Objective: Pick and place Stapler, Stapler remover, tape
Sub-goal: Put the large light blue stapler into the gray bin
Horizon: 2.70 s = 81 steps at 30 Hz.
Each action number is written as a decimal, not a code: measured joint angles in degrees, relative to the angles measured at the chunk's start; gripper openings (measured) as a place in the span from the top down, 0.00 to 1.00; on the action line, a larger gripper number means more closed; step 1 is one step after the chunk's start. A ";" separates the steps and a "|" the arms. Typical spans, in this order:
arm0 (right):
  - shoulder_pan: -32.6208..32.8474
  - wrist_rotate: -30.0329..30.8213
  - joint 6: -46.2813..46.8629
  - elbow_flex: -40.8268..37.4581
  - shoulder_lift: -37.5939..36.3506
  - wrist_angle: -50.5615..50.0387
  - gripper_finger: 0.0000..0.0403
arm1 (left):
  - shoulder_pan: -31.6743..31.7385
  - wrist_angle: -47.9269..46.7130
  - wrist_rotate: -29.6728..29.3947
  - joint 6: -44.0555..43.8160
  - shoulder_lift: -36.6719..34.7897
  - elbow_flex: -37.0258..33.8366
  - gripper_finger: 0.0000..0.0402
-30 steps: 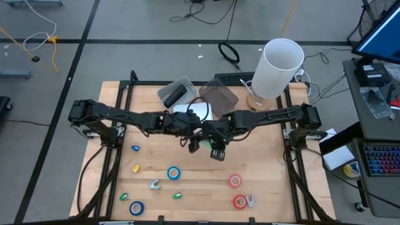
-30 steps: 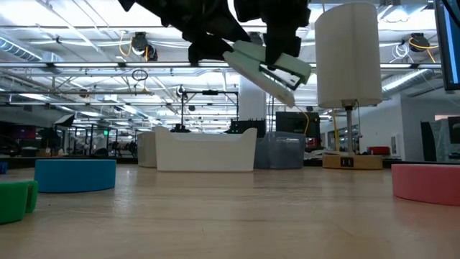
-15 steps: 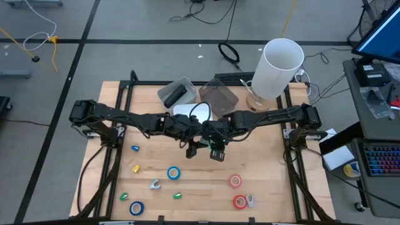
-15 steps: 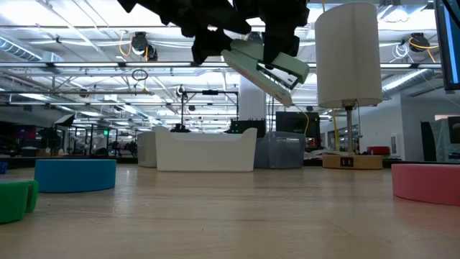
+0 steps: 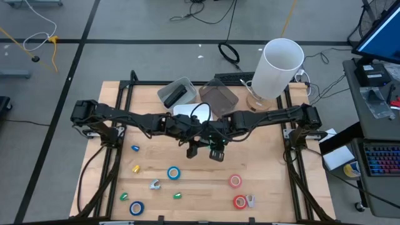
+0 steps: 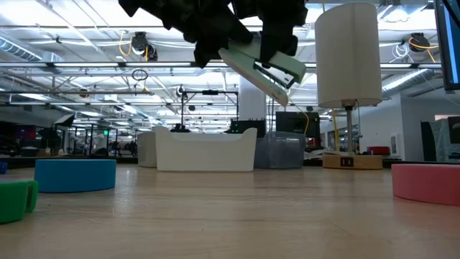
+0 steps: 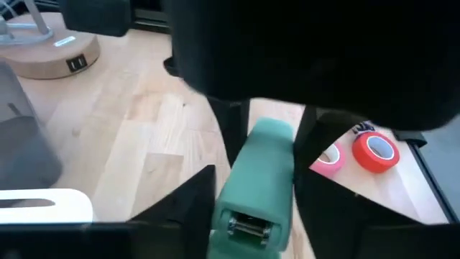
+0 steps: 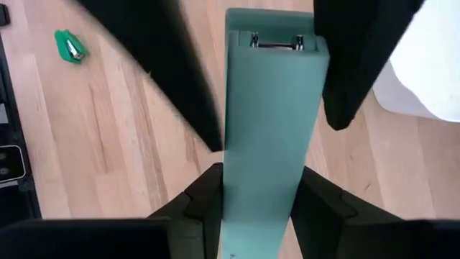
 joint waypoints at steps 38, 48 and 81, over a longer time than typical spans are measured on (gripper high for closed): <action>-0.40 -2.32 0.17 0.02 -0.06 -7.61 0.36 | 1.56 -25.78 -17.43 -5.53 -11.74 -0.06 0.68; 0.06 -2.30 -0.19 0.00 -0.07 -7.22 0.40 | 10.28 -30.13 -36.81 -1.72 -20.67 -0.05 0.68; 1.26 -2.53 0.38 -0.02 -0.07 -6.32 0.39 | 30.15 -12.55 -20.00 6.40 1.94 -4.32 0.68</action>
